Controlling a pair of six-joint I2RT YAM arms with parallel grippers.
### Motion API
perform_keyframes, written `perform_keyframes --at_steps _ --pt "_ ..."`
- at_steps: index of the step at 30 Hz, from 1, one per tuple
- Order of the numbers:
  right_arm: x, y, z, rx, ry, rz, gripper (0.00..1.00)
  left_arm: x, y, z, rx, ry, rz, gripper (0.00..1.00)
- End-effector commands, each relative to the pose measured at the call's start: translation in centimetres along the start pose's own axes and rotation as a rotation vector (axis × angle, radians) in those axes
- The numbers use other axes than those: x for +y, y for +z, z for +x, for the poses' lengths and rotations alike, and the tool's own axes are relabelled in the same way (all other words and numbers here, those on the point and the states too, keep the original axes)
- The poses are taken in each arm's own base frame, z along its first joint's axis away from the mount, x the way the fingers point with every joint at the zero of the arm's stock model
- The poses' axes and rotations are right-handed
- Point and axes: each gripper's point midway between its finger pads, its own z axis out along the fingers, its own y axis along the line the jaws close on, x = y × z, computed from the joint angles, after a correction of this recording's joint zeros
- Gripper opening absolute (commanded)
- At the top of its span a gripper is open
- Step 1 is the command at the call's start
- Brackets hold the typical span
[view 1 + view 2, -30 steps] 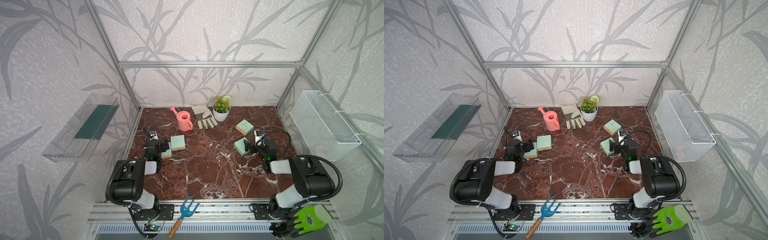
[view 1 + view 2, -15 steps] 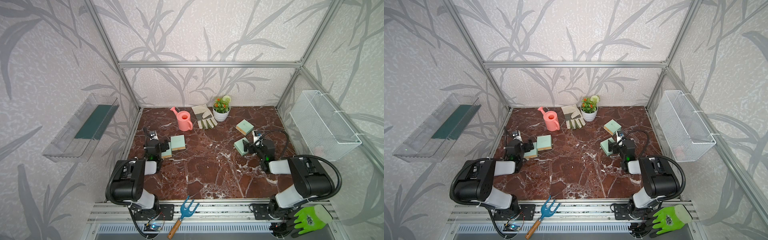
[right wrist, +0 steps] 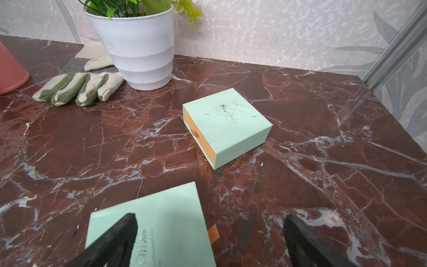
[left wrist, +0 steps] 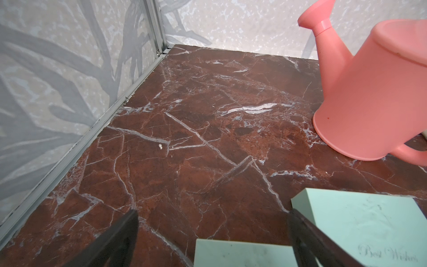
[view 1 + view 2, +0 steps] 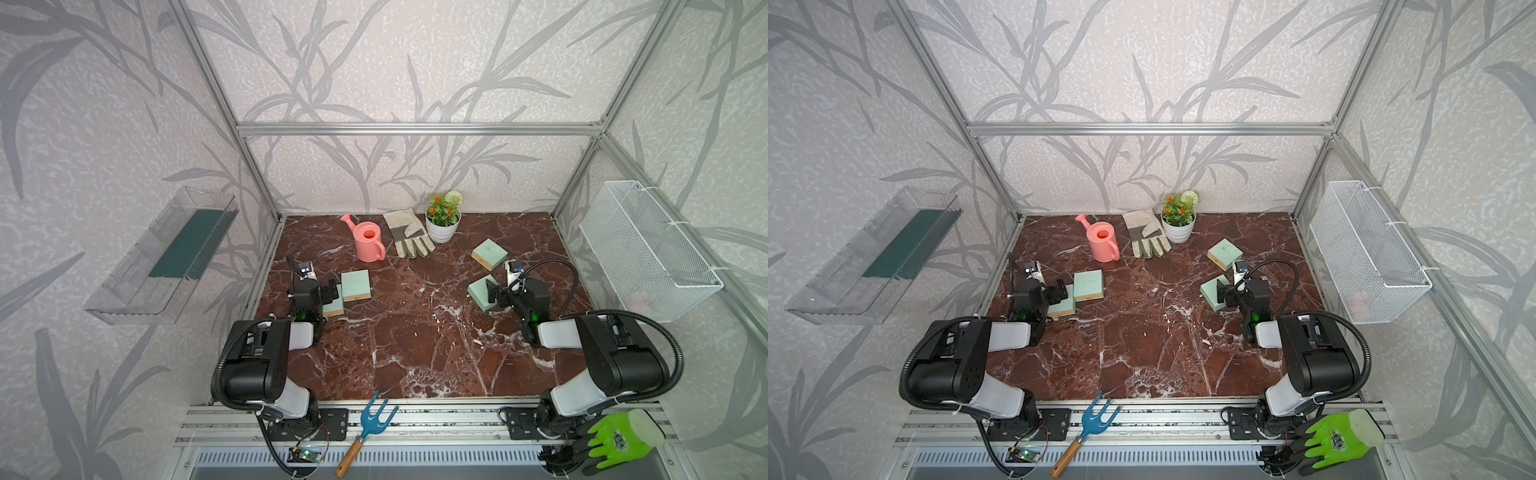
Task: Take out the earrings from the drawer-style jewelry box
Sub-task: Move the jewelry box to the center of the board.
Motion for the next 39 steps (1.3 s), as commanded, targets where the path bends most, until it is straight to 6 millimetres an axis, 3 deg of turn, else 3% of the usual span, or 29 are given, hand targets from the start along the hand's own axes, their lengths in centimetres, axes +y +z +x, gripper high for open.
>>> perform_keyframes --at_steps 1,13,15,17,19,22,25,27,29,30,32,35,39 --pt "-0.2 -0.1 -1.2 -0.036 -0.012 0.012 0.99 -0.2 0.0 -1.2 -0.029 0.023 0.002 0.99" --pt "-1.4 -0.1 -1.0 -0.028 0.022 0.073 0.99 -0.2 0.0 -1.2 -0.027 0.020 0.002 0.99" --pt "-2.5 -0.9 -1.4 -0.047 0.044 0.150 0.99 0.1 -0.2 -1.5 -0.044 0.016 -0.017 0.99" --pt "-3.8 -2.6 -3.0 -0.079 0.068 0.233 0.99 1.1 -1.6 -2.6 -0.077 0.009 -0.103 0.99" --pt "-4.0 -4.0 -4.9 -0.089 0.061 0.273 0.99 0.9 -3.2 -4.0 -0.099 0.039 -0.141 0.99" --pt "-4.3 -6.6 -8.5 -0.186 0.195 0.308 0.99 0.3 -5.7 -5.9 -0.099 0.027 -0.171 0.99" --pt "-5.1 -8.7 -10.0 -0.240 0.398 0.325 0.99 0.6 -7.9 -6.9 -0.067 -0.231 -0.170 0.99" --pt "-6.4 -10.1 -9.4 -0.215 0.559 0.375 0.99 2.2 -9.4 -5.8 -0.001 -0.483 -0.253 0.99" --pt "-7.8 -11.3 -8.4 -0.220 0.712 0.430 0.99 2.6 -10.3 -5.3 0.064 -0.585 -0.282 0.99" --pt "-8.1 -11.7 -8.2 -0.228 0.800 0.403 0.99 2.1 -10.5 -5.3 0.101 -0.601 -0.256 0.99" --pt "-7.2 -11.7 -9.4 -0.228 0.814 0.264 0.99 0.6 -10.7 -5.2 0.169 -0.630 -0.178 0.99" --pt "-5.5 -11.6 -8.4 -0.017 0.822 0.232 0.99 -4.0 -10.4 -5.1 0.341 -0.598 0.034 0.99" --pt "-0.2 -10.1 -7.2 0.199 0.809 0.044 0.99 -7.6 -7.3 -4.0 0.578 -0.503 0.083 0.96"
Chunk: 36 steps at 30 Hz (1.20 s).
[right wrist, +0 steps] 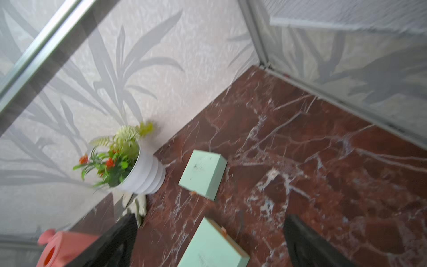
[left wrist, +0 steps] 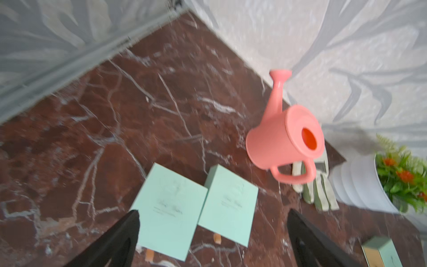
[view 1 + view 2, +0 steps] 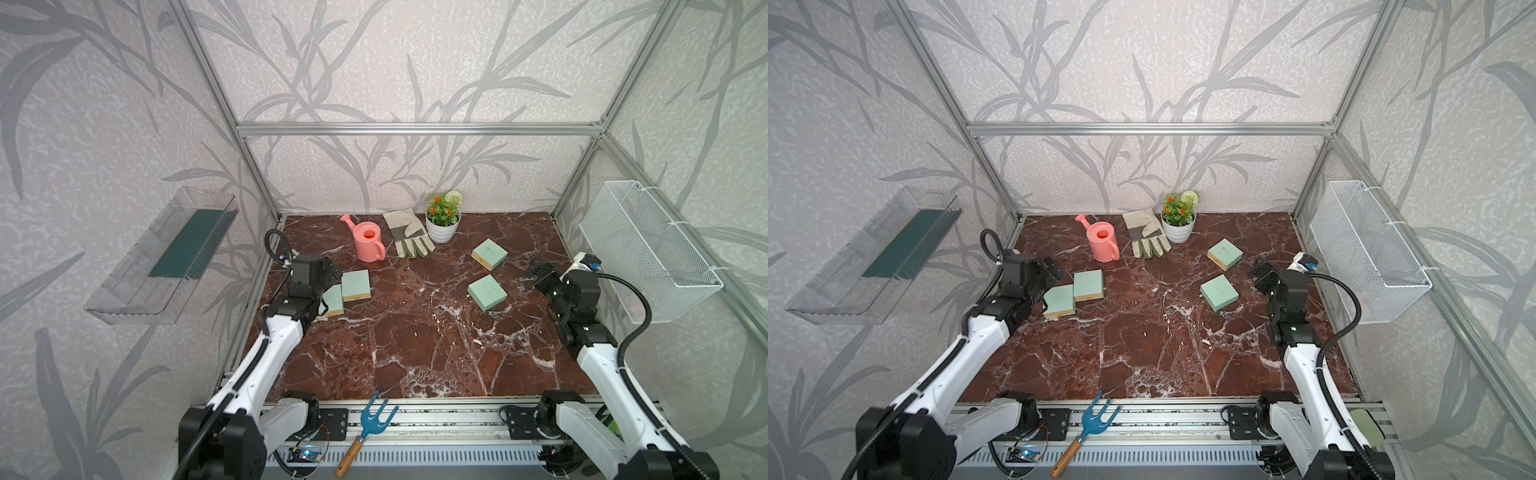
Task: Take out the earrings from the drawer-style jewelry box
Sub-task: Move the jewelry box to the center of the board.
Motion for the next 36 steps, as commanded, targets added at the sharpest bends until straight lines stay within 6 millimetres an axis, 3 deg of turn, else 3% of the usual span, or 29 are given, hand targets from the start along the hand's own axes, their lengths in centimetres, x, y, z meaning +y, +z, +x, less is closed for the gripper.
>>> perform_keyframes --at_steps 1,4,7,13,21,25,36 --pt "2.6 -0.8 6.7 0.329 -0.017 -0.060 0.99 -1.6 2.9 4.5 0.351 0.077 -0.026 0.93" --pt "6.2 -2.1 9.1 0.376 -0.158 -0.127 0.99 -2.9 5.7 5.5 0.490 0.181 -0.031 0.84" --pt "8.1 -3.1 11.6 0.446 -0.204 -0.193 0.99 -2.7 8.0 6.0 0.516 0.229 -0.062 0.83" --pt "8.3 -3.9 14.5 0.555 -0.189 -0.262 0.99 -1.5 10.7 6.3 0.524 0.329 -0.117 0.86" --pt "9.0 -3.7 16.2 0.607 -0.160 -0.329 0.99 -2.6 14.1 7.8 0.517 0.386 -0.031 0.91" --pt "9.4 -3.6 16.6 0.633 -0.146 -0.346 0.99 -3.6 14.4 9.2 0.567 0.388 0.046 0.91" --pt "9.3 -3.0 17.8 0.661 -0.134 -0.333 0.99 -6.0 11.8 13.1 0.628 0.477 0.131 0.91"
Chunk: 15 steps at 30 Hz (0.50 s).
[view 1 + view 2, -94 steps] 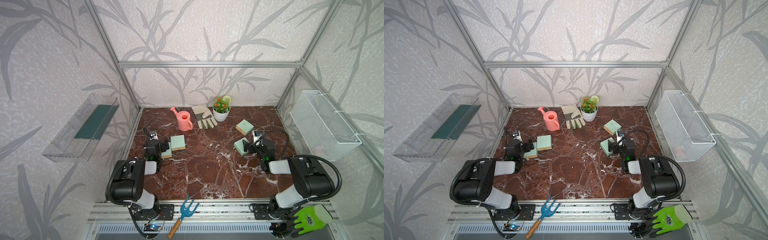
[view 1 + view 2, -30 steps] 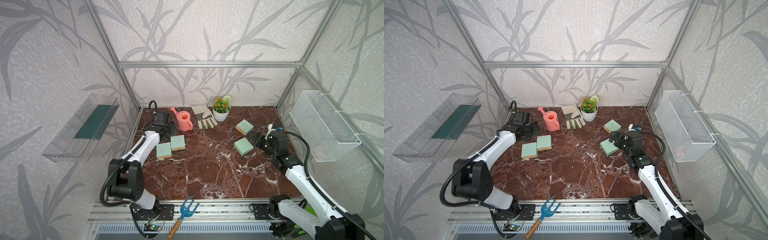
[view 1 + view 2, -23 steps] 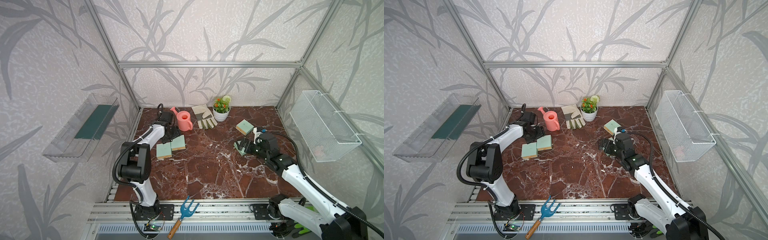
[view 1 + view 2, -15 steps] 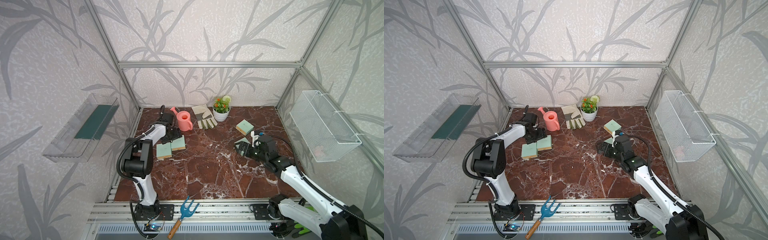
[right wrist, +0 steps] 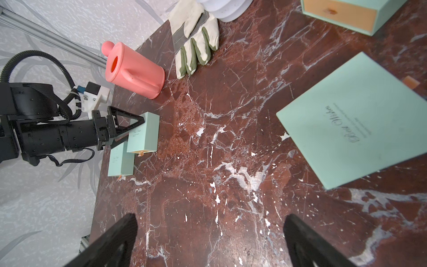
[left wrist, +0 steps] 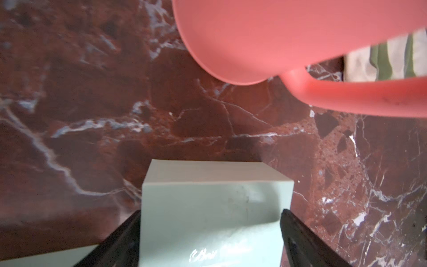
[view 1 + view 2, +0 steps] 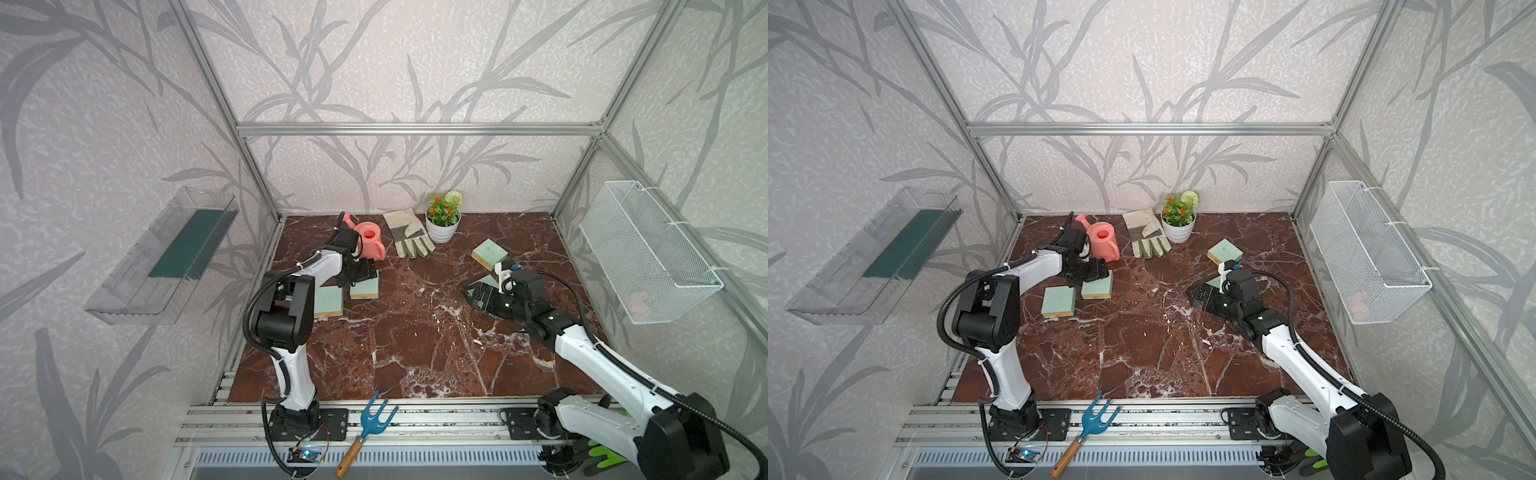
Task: Take out the earrings from the drawer-style jewelry box
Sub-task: Move the jewelry box to the center of the board.
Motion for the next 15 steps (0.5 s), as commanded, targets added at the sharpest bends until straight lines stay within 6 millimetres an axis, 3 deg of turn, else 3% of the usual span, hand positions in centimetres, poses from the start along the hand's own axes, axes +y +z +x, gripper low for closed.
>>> perform_keyframes --at_steps 1,7,12,15 --pt "0.6 0.5 0.2 0.015 -0.006 -0.021 0.99 -1.7 -0.6 1.4 0.016 0.058 0.047 0.90" --pt "1.4 1.9 0.9 0.045 -0.048 -0.022 0.99 -4.2 -0.8 2.2 0.022 0.093 0.111 0.90" --pt "4.0 4.1 1.6 0.083 -0.113 -0.057 0.99 -7.4 -0.7 2.7 0.030 0.115 0.194 0.90" --pt "5.4 6.2 1.8 0.100 -0.147 -0.085 0.99 -8.3 -0.3 2.8 0.040 0.091 0.204 0.89"
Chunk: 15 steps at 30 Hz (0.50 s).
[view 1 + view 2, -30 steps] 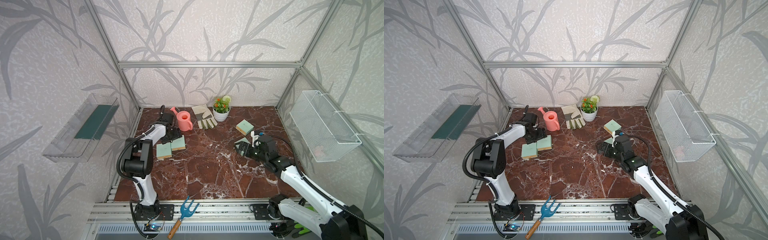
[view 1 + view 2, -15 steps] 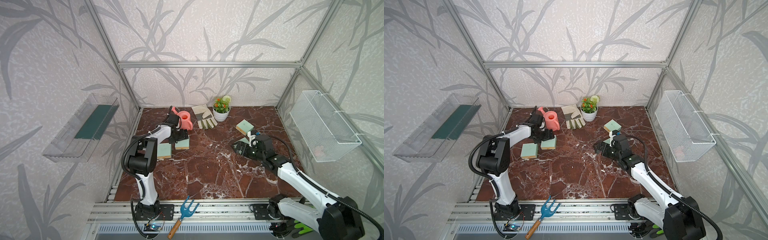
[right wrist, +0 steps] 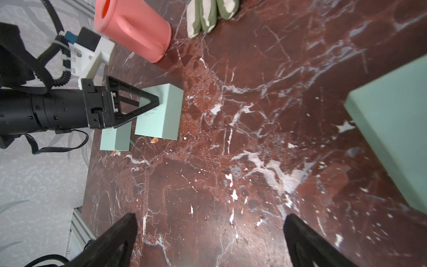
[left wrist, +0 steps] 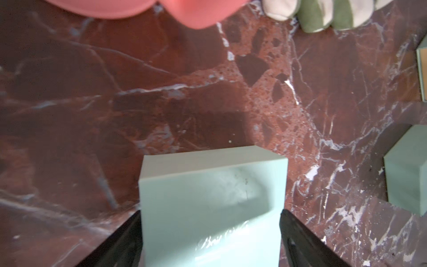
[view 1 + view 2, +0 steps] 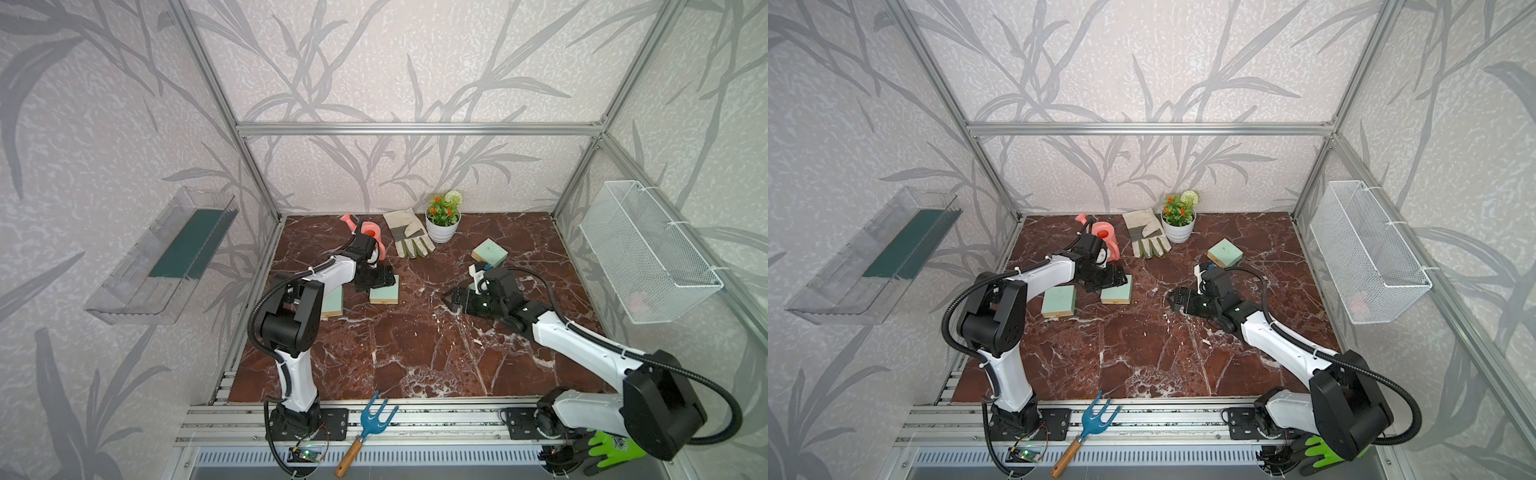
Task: Take out the earrings from the drawer-style jewelry box
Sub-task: Move the jewelry box to the center of the board.
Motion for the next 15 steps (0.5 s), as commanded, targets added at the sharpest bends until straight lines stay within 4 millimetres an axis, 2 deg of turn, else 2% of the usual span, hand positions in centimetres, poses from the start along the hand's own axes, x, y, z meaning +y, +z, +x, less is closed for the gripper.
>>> perform_keyframes --at_steps 1,4,8,12,15 --pt "2.7 1.8 -1.8 -0.028 -0.060 -0.062 0.99 -2.0 -0.3 -1.1 -0.023 -0.021 0.056 0.89" --pt "4.0 5.0 -1.8 0.021 -0.047 -0.108 0.95 -2.5 0.0 -1.5 -0.034 -0.063 0.098 0.89" --pt "4.9 8.5 -1.7 0.060 -0.005 -0.174 0.82 -3.5 -0.1 -1.2 -0.023 -0.085 0.156 0.83" --pt "4.6 11.3 -1.6 0.093 0.024 -0.189 0.66 -3.3 0.3 -0.4 0.004 -0.079 0.156 0.65" --pt "4.4 12.9 -1.4 0.124 0.048 -0.188 0.58 -3.0 0.6 0.1 0.021 -0.081 0.155 0.61"
